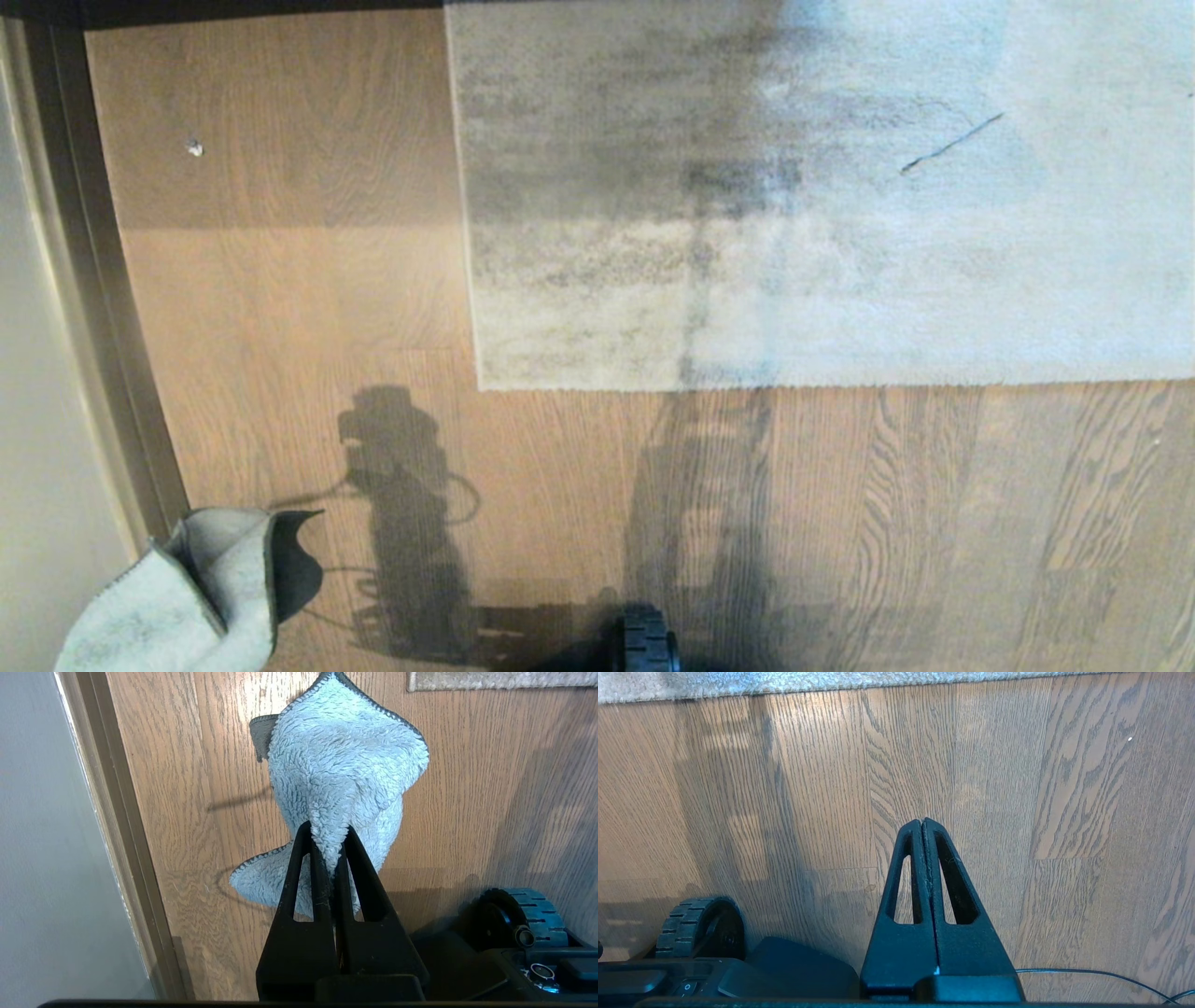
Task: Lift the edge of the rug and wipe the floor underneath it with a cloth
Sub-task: Put down the rag
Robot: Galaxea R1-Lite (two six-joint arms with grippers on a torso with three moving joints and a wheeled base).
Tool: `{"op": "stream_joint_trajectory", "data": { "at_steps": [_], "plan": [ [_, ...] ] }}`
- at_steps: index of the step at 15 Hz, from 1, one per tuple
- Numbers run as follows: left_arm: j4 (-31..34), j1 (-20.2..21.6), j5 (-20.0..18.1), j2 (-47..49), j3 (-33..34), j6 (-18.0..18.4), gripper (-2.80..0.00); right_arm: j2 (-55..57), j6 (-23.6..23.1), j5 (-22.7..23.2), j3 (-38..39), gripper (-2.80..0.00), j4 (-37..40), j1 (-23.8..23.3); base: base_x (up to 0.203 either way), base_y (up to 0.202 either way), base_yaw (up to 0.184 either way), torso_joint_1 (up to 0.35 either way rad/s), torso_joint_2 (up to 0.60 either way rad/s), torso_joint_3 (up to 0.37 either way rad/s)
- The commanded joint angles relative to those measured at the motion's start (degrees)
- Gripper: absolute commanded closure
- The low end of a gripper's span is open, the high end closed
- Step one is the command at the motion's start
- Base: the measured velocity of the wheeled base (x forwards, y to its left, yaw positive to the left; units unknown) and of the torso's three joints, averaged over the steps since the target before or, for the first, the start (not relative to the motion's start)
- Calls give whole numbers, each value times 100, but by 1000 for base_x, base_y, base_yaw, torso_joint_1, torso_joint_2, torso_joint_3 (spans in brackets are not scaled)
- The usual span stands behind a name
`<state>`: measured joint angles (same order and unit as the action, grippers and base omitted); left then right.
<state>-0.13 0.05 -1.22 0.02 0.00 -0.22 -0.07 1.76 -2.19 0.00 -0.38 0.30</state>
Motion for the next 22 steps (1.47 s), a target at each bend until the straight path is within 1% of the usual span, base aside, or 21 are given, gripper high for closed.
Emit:
{"op": "stream_joint_trajectory", "data": {
  "at_steps": [1,10,13,14,17,19,22],
  "plan": [
    [-4,4,-1,-2,0,-4,0,7,0,0,0,0,-3,5,0,0,0,0,0,0],
    [-4,4,-1,-2,0,-5,0,7,0,-8,0,0,-6,5,0,0,0,0,0,0],
    [-2,4,95,-2,-9,-90,0,7,0,0,0,0,0,5,0,0,0,0,0,0],
    [37,4,62,35,-11,-84,0,7,0,0,0,0,-3,5,0,0,0,0,0,0],
    [199,4,62,272,-105,-76,0,7,0,0,0,0,2,5,0,0,0,0,0,0],
    [242,0,15,470,-324,-70,0,7,0,0,0,0,-4,5,0,0,0,0,0,0],
    [136,-128,-8,1317,-693,-66,0,7,0,-9,0,0,3,5,0,0,0,0,0,0]
  ]
}}
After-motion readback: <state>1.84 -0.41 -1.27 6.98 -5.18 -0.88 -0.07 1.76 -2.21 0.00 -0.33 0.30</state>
